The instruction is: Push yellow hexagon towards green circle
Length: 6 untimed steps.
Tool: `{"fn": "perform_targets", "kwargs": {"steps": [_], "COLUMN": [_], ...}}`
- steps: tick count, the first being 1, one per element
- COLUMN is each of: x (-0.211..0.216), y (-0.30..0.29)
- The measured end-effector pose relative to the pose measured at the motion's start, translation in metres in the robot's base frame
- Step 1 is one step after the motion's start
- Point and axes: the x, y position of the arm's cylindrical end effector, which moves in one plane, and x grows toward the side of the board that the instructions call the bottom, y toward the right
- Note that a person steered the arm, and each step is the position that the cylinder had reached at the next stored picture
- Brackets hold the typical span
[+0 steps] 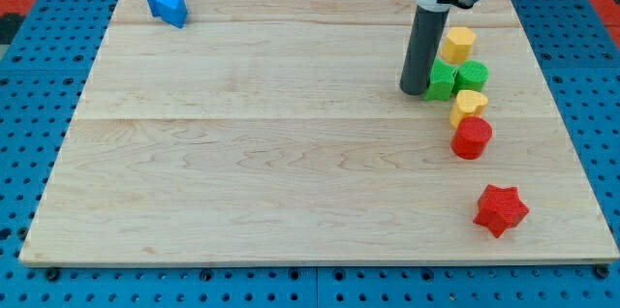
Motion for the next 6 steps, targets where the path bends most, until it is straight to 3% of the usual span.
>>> {"fn": "perform_targets", "kwargs": {"steps": [2,3,4,6], "x": [-0.030,-0.071,-0.115,-0.141], "y": [-0.097,-0.097,-0.050,0.002]}}
